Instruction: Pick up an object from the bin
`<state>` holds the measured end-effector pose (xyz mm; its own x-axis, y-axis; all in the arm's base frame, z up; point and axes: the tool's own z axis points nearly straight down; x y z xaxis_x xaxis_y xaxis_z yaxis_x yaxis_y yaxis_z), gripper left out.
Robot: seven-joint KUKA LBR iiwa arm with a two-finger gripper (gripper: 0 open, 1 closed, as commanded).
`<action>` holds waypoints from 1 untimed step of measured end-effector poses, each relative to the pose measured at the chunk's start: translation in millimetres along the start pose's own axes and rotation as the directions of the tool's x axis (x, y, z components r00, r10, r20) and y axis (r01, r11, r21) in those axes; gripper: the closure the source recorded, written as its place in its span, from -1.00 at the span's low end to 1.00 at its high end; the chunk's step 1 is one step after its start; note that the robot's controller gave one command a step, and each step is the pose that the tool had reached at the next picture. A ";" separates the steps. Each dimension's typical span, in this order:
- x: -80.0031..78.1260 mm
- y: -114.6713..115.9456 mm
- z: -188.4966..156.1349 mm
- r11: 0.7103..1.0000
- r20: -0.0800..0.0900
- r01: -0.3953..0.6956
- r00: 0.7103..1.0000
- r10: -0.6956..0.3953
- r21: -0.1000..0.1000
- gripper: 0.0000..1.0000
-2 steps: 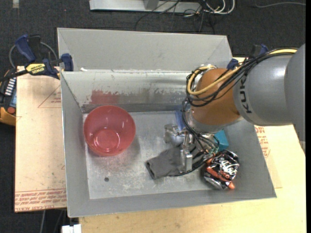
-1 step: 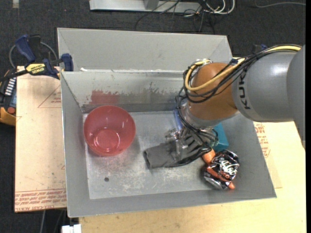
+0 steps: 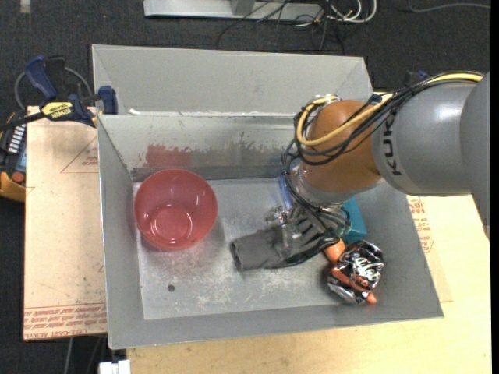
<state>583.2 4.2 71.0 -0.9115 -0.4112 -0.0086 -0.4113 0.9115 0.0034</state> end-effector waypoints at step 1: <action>1.3 0.9 -8.5 1.000 -0.004 0.000 1.000 0.000 -0.002 1.00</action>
Offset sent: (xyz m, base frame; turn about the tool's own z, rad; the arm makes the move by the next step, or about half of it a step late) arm -0.0001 0.0001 0.0075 0.0000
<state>581.6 4.4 79.6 -0.9116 -0.4110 -0.0043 -0.4111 0.9116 0.0052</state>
